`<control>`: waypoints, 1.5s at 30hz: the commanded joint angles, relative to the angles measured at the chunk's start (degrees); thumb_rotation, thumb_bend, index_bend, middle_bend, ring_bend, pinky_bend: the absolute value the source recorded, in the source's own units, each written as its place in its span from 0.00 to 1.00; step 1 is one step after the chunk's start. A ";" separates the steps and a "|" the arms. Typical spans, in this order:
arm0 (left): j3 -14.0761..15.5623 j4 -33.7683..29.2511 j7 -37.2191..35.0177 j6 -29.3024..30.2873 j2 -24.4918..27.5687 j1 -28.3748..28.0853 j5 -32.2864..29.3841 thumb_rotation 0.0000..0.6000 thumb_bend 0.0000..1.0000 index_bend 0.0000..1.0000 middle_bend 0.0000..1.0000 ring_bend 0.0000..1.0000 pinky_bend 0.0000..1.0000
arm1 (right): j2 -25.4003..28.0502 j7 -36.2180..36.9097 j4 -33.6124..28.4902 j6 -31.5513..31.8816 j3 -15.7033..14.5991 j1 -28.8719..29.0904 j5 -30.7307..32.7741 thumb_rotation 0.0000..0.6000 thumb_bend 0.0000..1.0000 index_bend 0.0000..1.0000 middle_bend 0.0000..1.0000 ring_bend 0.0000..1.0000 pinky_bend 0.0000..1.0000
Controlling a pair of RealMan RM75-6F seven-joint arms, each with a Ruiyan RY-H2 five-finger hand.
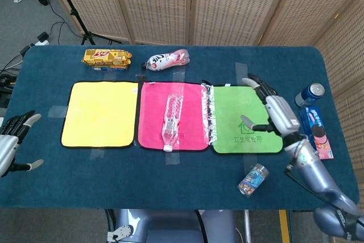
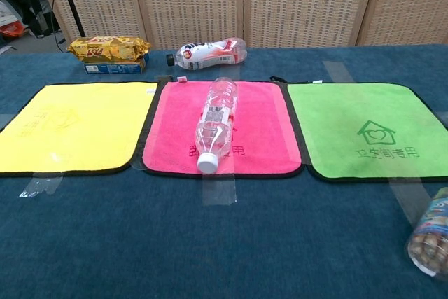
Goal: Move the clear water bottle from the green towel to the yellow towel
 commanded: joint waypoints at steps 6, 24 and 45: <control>-1.38 -2.32 3.97 -2.00 -0.05 -4.48 4.86 1.00 0.03 0.00 0.00 0.00 0.00 | -8.85 -14.84 16.93 26.33 -6.52 -18.14 -14.50 1.00 0.00 0.00 0.00 0.00 0.00; -10.97 5.94 19.69 -22.56 -21.21 -31.45 4.22 1.00 0.69 0.03 0.00 0.00 0.00 | -8.16 -9.68 20.41 27.17 -5.05 -26.09 -9.02 1.00 0.00 0.00 0.00 0.00 0.00; -12.62 18.23 35.49 -41.81 -40.53 -51.42 -17.57 1.00 1.00 0.25 0.01 0.03 0.01 | -5.85 -4.39 19.70 23.95 -2.21 -27.80 -7.12 1.00 0.00 0.00 0.00 0.00 0.00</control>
